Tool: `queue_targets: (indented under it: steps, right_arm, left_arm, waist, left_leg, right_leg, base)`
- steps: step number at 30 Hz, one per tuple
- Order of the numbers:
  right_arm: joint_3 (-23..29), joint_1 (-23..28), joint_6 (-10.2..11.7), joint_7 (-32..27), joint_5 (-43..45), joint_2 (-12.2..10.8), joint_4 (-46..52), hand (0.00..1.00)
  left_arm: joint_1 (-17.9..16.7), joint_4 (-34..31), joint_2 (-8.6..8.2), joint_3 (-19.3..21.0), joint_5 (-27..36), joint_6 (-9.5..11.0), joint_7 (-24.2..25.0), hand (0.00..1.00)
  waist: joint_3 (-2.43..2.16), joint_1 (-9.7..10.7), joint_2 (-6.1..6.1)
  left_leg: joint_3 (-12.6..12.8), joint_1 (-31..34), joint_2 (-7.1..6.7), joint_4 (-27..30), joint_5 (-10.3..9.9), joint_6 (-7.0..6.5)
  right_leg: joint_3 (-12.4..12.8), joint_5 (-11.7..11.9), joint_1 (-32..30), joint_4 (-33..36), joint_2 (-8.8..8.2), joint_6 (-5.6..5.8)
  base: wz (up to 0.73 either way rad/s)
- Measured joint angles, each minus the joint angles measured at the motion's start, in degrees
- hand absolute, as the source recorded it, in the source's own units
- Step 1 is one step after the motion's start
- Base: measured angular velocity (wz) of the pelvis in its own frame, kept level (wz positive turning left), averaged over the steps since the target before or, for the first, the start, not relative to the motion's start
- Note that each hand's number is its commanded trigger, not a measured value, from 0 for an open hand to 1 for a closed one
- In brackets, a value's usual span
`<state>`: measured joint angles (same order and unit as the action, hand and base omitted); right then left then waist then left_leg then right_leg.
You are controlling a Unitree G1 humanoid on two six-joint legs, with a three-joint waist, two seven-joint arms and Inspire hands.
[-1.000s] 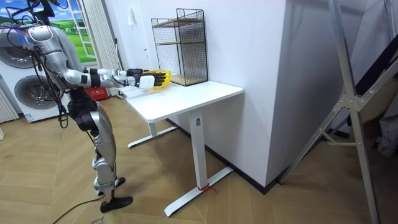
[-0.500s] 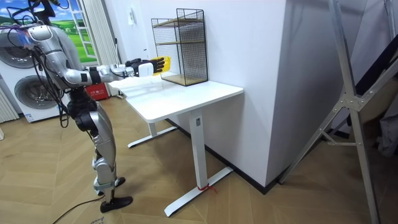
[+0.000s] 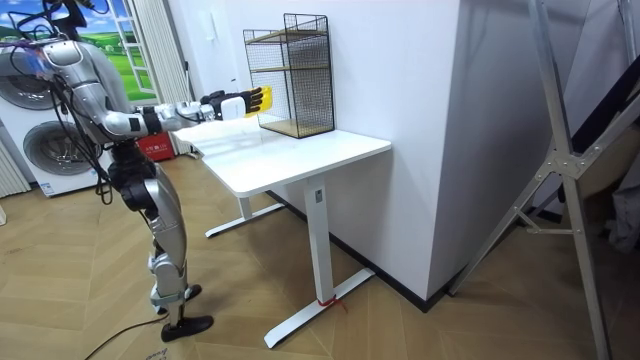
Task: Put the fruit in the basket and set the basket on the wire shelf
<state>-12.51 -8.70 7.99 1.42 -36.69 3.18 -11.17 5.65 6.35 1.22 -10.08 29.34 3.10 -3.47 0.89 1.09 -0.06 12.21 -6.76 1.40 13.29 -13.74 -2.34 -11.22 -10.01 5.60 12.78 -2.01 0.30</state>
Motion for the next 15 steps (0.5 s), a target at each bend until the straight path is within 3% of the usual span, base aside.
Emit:
queue_targets:
  steps: [6,9,11,13,15]
  right_arm:
    - [0.0,0.1,0.0,0.0,0.0,0.0,0.0,0.0]
    - [-0.3,0.5,0.0,0.0,0.0,0.2,0.0,0.0]
    - [-0.4,0.8,0.0,0.2,0.0,0.0,-0.1,0.0]
    - [-0.4,1.0,0.0,0.6,-0.5,0.0,-0.1,0.0]
    - [-0.4,1.1,0.2,0.7,-0.6,0.0,-0.3,0.0]
  left_arm:
    - [0.0,0.0,0.02,0.0,0.4,0.1,-0.1,0.0]
    - [-0.1,0.0,0.12,-0.1,0.4,0.6,-0.1,0.0]
    - [-0.2,0.0,0.3,-0.1,-0.2,0.7,-0.1,0.0]
    - [-0.3,0.0,0.36,-0.1,-0.1,0.7,-0.1,0.0]
    - [-0.3,0.0,0.36,-0.1,0.0,0.7,-0.1,0.0]
  waist:
    - [0.06,-0.3,-0.17]
    - [0.1,-1.7,-0.27]
    - [0.08,-2.7,-0.38]
    - [0.06,-3.1,-0.57]
    - [0.08,-3.0,-0.61]
  left_leg:
    - [-0.1,0.5,0.37,2.6,-0.4,0.24]
    - [0.1,3.4,2.56,9.9,-4.4,0.93]
    - [-0.3,5.6,4.61,16.1,-7.6,1.8]
    - [-0.5,6.9,5.25,20.3,-8.7,2.47]
    - [-0.7,8.7,6.25,24.6,-8.3,2.95]
  right_leg:
    - [-0.3,-0.5,-0.2,1.8,-0.12,-0.18]
    - [-0.3,-3.3,-2.7,7.3,0.68,-1.28]
    - [-0.7,-6.4,-4.6,11.9,1.39,-2.39]
    - [-0.6,-8.7,-5.7,15.2,1.32,-3.01]
    - [-0.5,-9.9,-5.7,16.3,1.87,-3.39]
  base:
    - [-0.01]
    - [-0.12]
    - [-0.02]
    - [0.07]
    - [0.14]
